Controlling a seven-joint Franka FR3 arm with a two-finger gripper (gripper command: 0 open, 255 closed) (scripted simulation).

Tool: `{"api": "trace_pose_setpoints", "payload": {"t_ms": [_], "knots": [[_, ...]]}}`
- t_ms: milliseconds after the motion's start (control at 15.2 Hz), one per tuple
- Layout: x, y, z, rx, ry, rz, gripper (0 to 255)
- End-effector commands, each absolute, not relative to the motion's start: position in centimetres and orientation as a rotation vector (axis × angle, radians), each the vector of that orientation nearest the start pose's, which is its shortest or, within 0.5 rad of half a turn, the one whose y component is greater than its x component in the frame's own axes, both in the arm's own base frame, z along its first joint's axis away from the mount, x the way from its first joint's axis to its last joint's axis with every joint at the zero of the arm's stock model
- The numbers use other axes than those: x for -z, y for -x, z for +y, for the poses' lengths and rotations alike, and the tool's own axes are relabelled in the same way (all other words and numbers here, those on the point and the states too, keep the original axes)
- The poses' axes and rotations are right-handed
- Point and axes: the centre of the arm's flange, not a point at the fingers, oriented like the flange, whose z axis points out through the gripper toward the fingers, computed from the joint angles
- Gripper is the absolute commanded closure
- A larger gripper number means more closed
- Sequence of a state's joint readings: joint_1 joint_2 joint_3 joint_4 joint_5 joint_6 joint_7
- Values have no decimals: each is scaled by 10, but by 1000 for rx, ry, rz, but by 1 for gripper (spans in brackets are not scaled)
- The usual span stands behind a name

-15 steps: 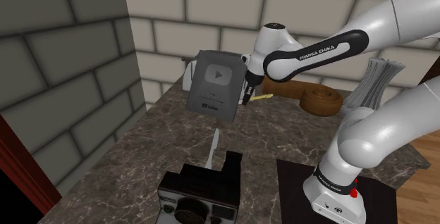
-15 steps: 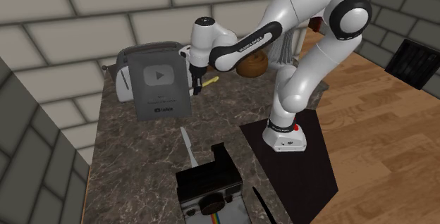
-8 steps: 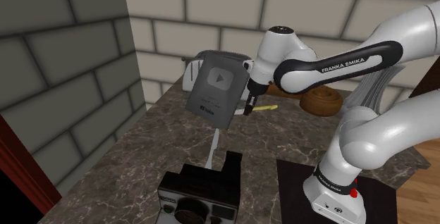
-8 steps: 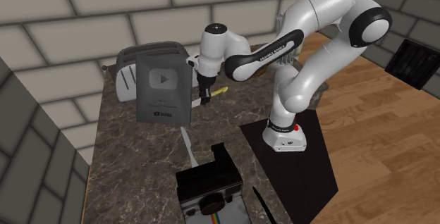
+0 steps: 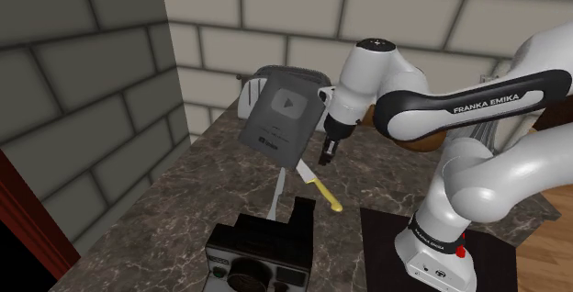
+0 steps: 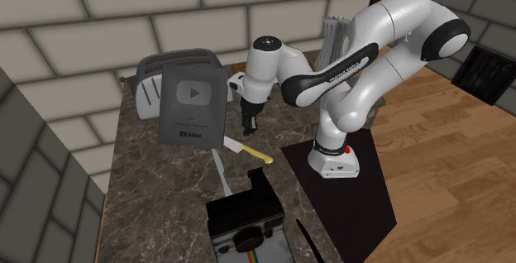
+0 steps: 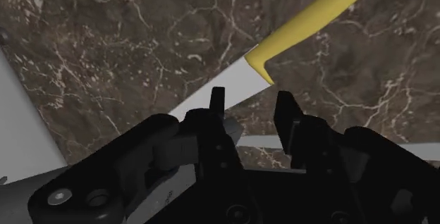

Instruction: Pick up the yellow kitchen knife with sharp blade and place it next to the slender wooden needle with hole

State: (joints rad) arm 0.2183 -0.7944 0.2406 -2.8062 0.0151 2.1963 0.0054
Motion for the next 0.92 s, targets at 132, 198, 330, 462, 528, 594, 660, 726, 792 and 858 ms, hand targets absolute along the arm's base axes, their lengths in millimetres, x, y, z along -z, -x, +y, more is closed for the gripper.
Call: {"api": "trace_pose_setpoints", "payload": {"t_ms": [132, 198, 330, 462, 528, 594, 660, 726, 792, 858], "knots": [[-395, -334, 133, 28, 3172, -277, 0], [-382, -346, 130, -67, 3153, -162, 0], [-375, -348, 129, -81, 3150, -145, 0], [-364, -347, 129, -81, 3150, -145, 0], [-359, -347, 129, -81, 3150, -145, 0], [-354, -347, 129, -81, 3150, -145, 0], [-348, -347, 129, -81, 3150, -145, 0], [-340, -346, 129, -81, 3150, -145, 0], [-340, -346, 129, -81, 3150, -145, 0], [-340, -346, 129, -81, 3150, -145, 0]]}}
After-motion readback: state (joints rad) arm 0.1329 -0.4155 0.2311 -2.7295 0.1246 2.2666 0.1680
